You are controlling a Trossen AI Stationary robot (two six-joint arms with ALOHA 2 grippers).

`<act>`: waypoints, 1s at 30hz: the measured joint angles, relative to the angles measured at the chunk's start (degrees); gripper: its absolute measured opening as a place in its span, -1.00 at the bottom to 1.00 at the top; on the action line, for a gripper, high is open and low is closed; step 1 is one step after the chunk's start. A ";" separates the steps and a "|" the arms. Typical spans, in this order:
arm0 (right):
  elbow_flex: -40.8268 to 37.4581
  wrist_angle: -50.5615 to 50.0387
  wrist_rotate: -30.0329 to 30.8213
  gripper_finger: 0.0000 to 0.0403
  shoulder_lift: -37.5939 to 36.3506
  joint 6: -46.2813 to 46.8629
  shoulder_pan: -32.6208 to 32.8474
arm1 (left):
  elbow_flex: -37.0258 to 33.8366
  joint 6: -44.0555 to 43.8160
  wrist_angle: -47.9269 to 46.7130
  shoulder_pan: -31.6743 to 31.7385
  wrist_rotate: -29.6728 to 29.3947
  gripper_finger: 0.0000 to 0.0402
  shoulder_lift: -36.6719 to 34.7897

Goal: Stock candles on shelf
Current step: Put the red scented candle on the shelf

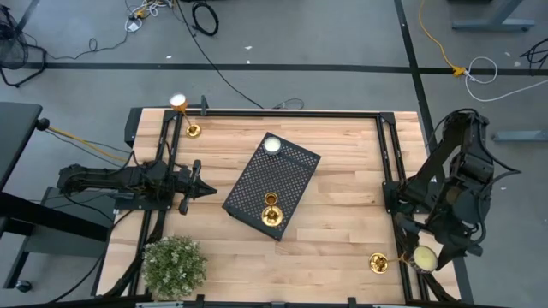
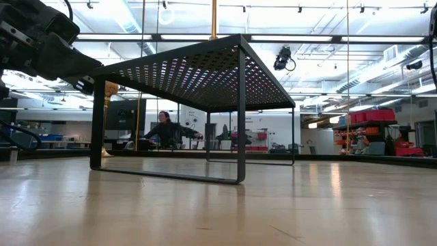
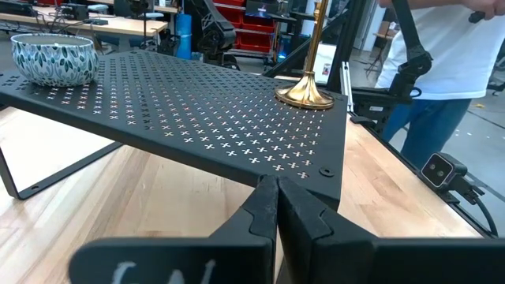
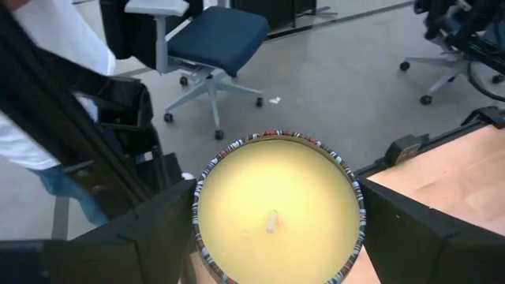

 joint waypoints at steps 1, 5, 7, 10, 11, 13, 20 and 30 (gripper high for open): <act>0.42 0.02 0.00 0.57 0.30 0.01 -0.59 | -0.01 0.00 0.00 -0.01 -0.01 -0.93 -0.01; 1.48 0.11 0.01 0.57 1.40 -0.32 -3.71 | 0.00 0.00 0.00 -0.02 -0.01 -0.93 0.01; 1.81 0.07 0.05 0.57 1.81 -0.43 -5.42 | -0.02 0.00 0.00 0.00 -0.02 -0.93 0.02; 1.93 0.14 0.05 0.57 2.36 -0.45 -7.94 | -0.01 0.00 0.00 -0.01 -0.01 -0.93 0.01; 1.93 0.14 0.05 0.57 2.60 -0.45 -8.79 | -0.02 0.00 0.00 0.00 -0.02 -0.93 0.01; 1.93 0.14 0.03 0.57 3.06 -0.45 -10.55 | 0.00 0.00 0.01 -0.01 0.00 -0.93 0.00; 1.93 0.16 0.24 0.57 5.01 2.02 -17.63 | 0.00 0.00 0.00 -0.02 0.00 -0.93 -0.01; 1.93 0.20 11.01 0.57 8.97 3.30 -27.37 | 0.00 0.00 0.01 -0.02 -0.01 -0.93 0.00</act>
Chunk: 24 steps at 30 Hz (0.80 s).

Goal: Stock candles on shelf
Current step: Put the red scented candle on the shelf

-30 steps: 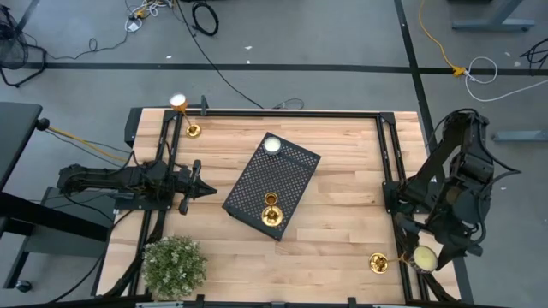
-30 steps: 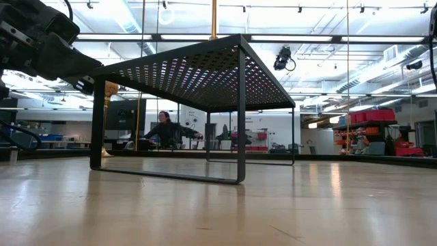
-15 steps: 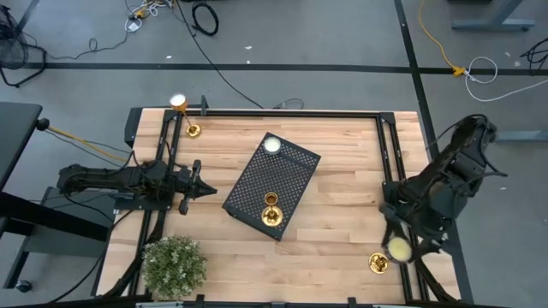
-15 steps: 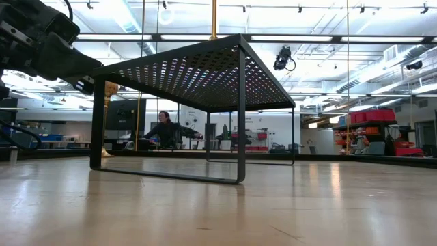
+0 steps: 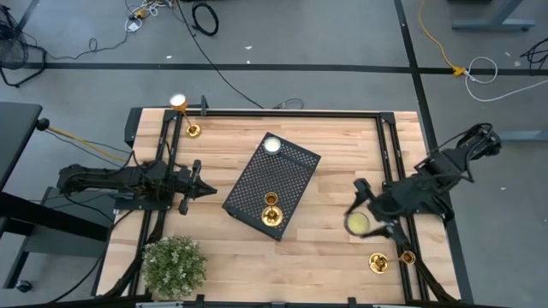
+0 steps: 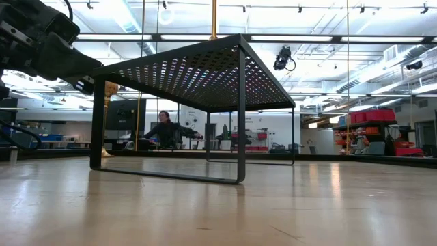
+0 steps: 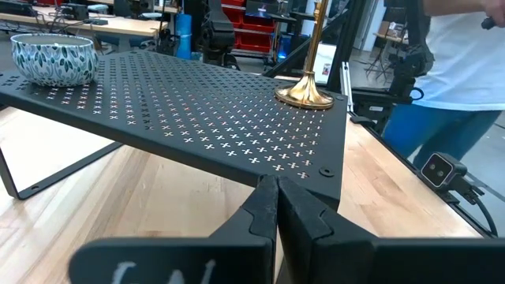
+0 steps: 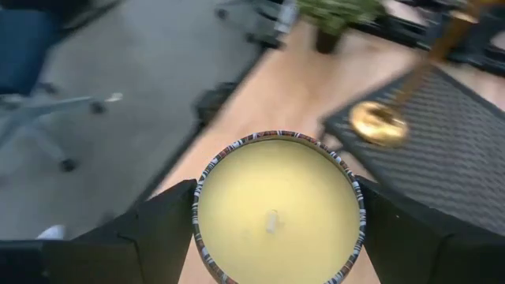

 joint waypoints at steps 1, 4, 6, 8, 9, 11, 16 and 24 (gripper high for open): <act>0.00 0.00 1.15 0.57 0.42 0.41 -1.01 | 0.00 0.00 -0.01 0.00 0.01 -0.93 -0.01; 0.00 0.00 3.69 0.57 1.82 1.92 -4.25 | 0.00 0.00 -0.01 0.01 0.01 -0.93 -0.01; 0.00 0.00 4.50 0.57 2.71 2.96 -6.30 | 0.00 0.00 -0.01 0.00 0.01 -0.93 0.01; 0.00 0.02 4.50 0.57 3.53 3.34 -8.47 | 0.00 0.00 -0.01 0.00 0.01 -0.93 0.01; 0.00 0.02 4.45 0.57 3.95 3.66 -9.68 | 0.00 0.00 -0.01 0.00 0.01 -0.93 0.01; 0.00 0.02 4.43 0.57 4.66 4.17 -12.17 | 0.00 0.00 -0.01 0.02 0.01 -0.93 0.01; 0.00 1.79 4.50 0.57 6.89 3.85 -18.16 | 0.00 0.00 -0.01 0.00 0.01 -0.93 0.01; -0.02 3.67 4.37 0.57 10.47 3.83 -26.23 | 0.00 0.00 -0.01 0.01 -0.01 -0.93 -0.01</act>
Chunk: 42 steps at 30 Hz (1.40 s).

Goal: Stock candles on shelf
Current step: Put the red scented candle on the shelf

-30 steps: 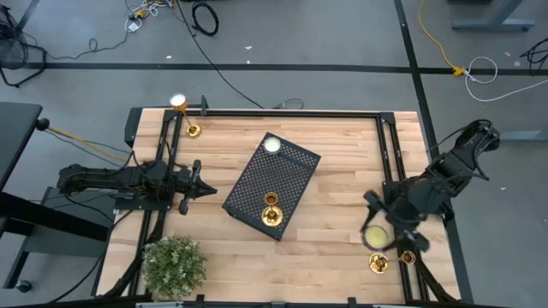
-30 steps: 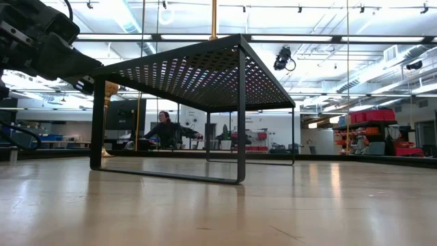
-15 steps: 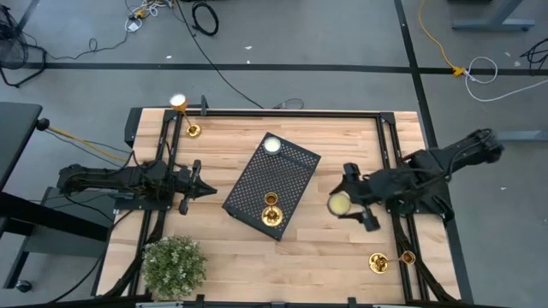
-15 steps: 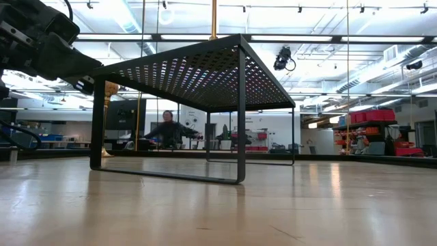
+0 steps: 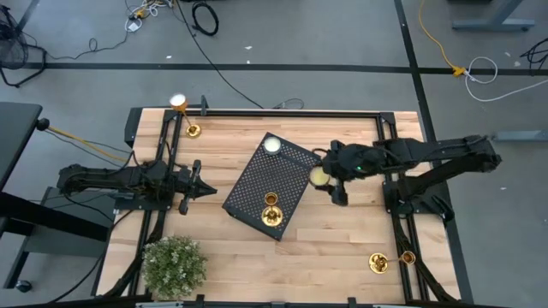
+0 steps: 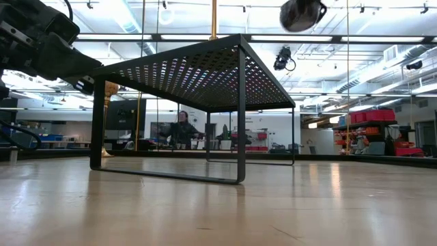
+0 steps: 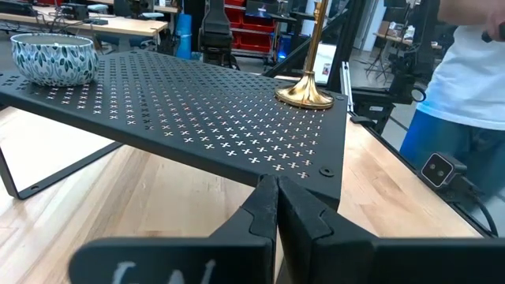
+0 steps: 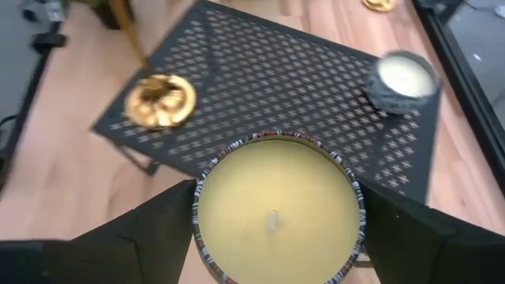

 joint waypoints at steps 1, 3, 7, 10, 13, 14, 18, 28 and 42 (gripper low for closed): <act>0.00 0.08 -0.25 0.57 0.48 -0.02 -0.79 | 0.00 0.00 0.00 0.00 0.02 -0.93 0.01; 0.00 0.19 -0.42 0.57 1.42 -0.21 -2.17 | 0.00 0.00 0.00 -0.01 0.01 -0.93 0.01; 0.00 0.17 -0.51 0.57 3.17 -2.99 -4.68 | 0.00 0.00 0.00 0.00 0.02 -0.93 0.01; -0.02 0.86 -0.48 0.57 4.68 -4.28 -6.19 | 0.00 0.00 0.00 -0.01 0.01 -0.93 0.01; -0.02 2.27 -0.37 0.57 6.61 -4.92 -7.69 | 0.00 0.00 0.00 0.00 0.01 -0.93 0.01; -0.04 2.85 -0.37 0.57 7.23 -4.93 -8.17 | 0.00 0.00 0.02 -0.01 0.02 -0.93 0.01; -0.04 5.57 -0.34 0.57 9.54 -4.92 -10.00 | 0.00 0.00 0.00 0.00 0.01 -0.93 0.02; -0.04 8.31 -0.33 0.57 15.02 -2.47 -14.21 | -0.01 0.00 0.00 -0.01 0.01 -0.93 0.00; 6.74 8.70 -0.29 0.57 22.71 -2.08 -16.75 | 0.00 0.00 0.00 -0.01 0.02 -0.93 0.00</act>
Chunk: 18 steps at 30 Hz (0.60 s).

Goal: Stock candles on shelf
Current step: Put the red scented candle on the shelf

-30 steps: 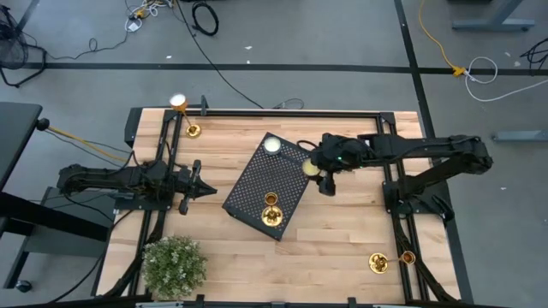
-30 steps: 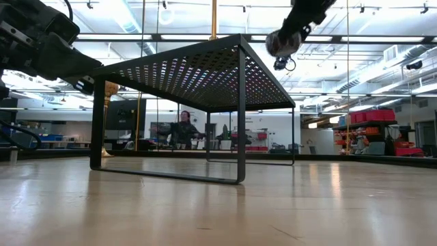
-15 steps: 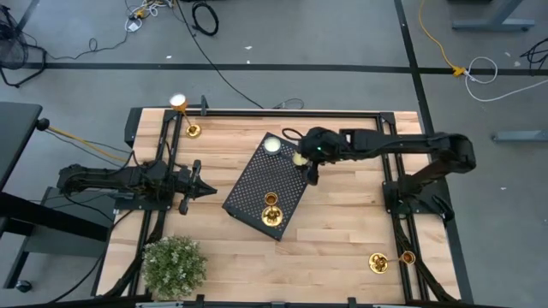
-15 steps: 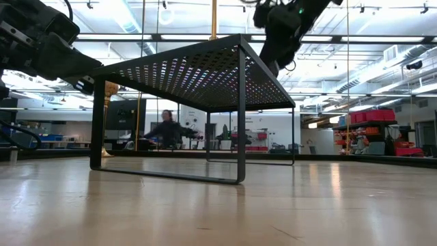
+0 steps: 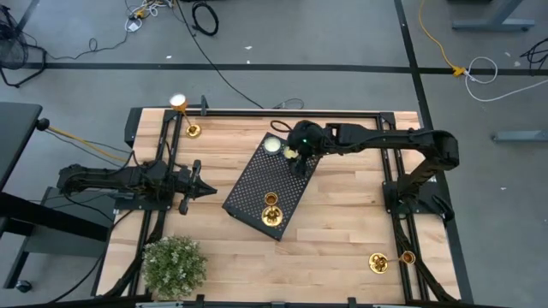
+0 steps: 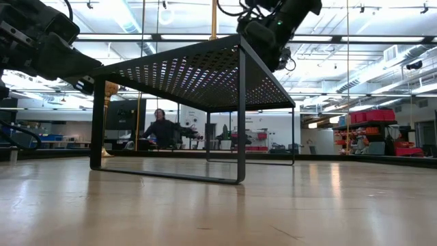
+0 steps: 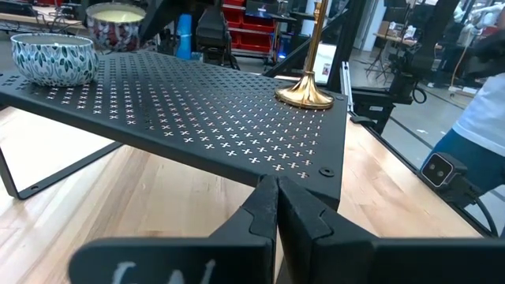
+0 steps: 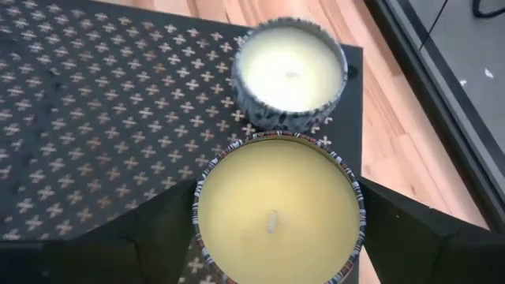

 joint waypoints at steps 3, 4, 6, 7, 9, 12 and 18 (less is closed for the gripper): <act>0.34 -0.01 -0.01 0.57 0.84 0.04 -0.11 | 0.00 0.00 0.00 0.02 0.00 -0.93 0.00; 0.34 -0.15 -0.02 0.57 0.94 0.09 -0.09 | 0.00 0.00 0.00 0.00 0.00 -0.93 0.02; 0.36 -0.08 -0.04 0.57 1.22 0.89 -0.09 | 0.00 0.00 0.01 0.00 0.00 -0.93 0.02; 0.36 -0.22 -0.06 0.57 1.31 1.28 -0.09 | 0.00 0.00 0.00 0.00 0.00 -0.93 0.02; 0.36 -0.10 -0.06 0.57 1.30 2.21 -0.09 | 0.00 0.00 0.02 0.00 -0.01 -0.93 0.02; 0.24 0.13 -0.05 0.57 1.29 2.51 -0.09 | 0.00 0.00 0.02 0.02 0.00 -0.93 0.02; -2.44 2.18 0.37 0.57 1.26 2.51 -0.09 | 0.00 0.00 0.02 0.01 -0.02 -0.93 0.02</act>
